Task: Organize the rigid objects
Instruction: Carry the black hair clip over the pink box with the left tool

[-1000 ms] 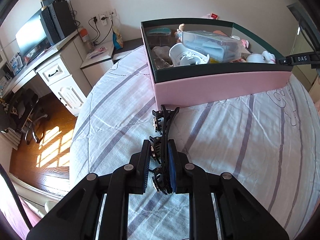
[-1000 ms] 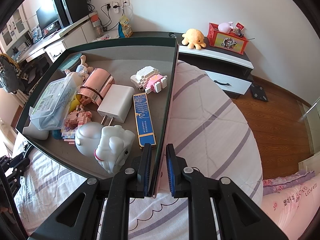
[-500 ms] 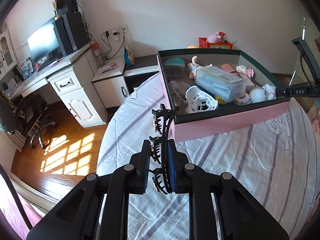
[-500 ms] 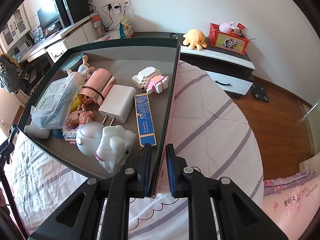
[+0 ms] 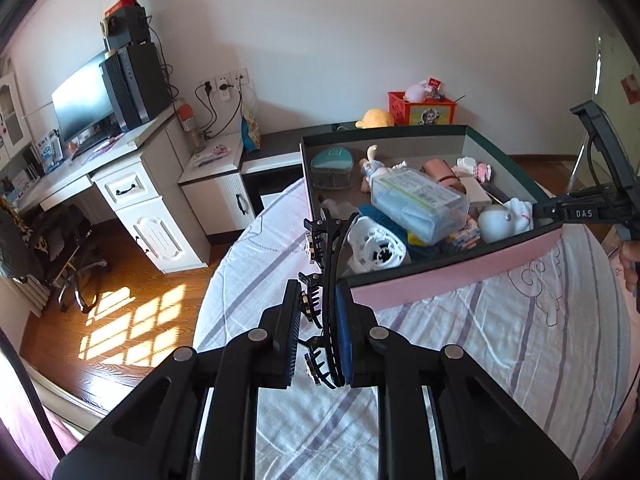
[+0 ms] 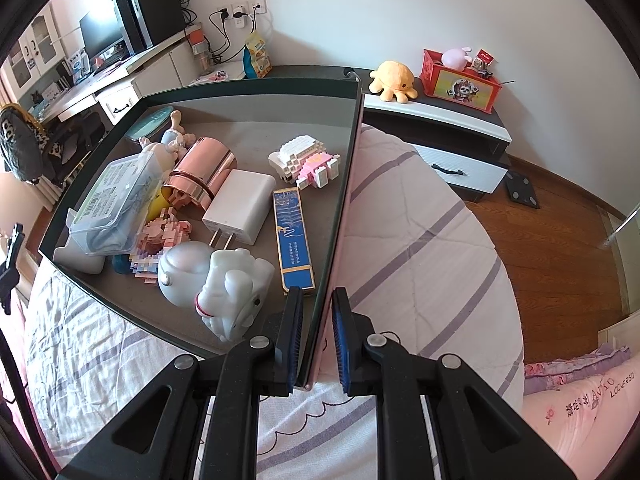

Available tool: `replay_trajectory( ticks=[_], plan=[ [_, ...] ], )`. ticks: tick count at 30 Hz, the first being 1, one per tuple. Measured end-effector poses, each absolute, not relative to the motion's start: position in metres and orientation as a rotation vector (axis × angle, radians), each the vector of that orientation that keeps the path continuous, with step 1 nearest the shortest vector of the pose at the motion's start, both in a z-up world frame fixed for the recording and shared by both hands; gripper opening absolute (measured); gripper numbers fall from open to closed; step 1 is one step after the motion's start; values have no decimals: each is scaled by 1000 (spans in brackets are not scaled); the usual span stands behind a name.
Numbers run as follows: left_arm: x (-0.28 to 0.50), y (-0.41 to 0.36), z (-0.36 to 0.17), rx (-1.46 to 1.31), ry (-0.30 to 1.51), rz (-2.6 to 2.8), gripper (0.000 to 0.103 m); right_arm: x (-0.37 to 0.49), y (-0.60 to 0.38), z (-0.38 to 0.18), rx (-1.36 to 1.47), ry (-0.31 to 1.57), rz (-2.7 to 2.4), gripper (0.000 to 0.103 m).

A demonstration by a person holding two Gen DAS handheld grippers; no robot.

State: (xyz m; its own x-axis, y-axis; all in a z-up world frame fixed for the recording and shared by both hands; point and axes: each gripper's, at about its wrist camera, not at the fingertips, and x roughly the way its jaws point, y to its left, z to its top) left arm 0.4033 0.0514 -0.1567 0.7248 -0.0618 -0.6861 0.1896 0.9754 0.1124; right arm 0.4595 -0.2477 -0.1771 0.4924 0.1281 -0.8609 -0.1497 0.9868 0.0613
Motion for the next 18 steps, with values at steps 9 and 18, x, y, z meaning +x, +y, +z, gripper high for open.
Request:
replay_trajectory(
  ticks=[9,18],
  plan=[
    [466,-7,-143,273,748,-194,16,463,-248,-179,-33,1041,179,15],
    [518,-79,-159,325,798,-292,16,471,-251,-178,-43,1035,220,16]
  ],
)
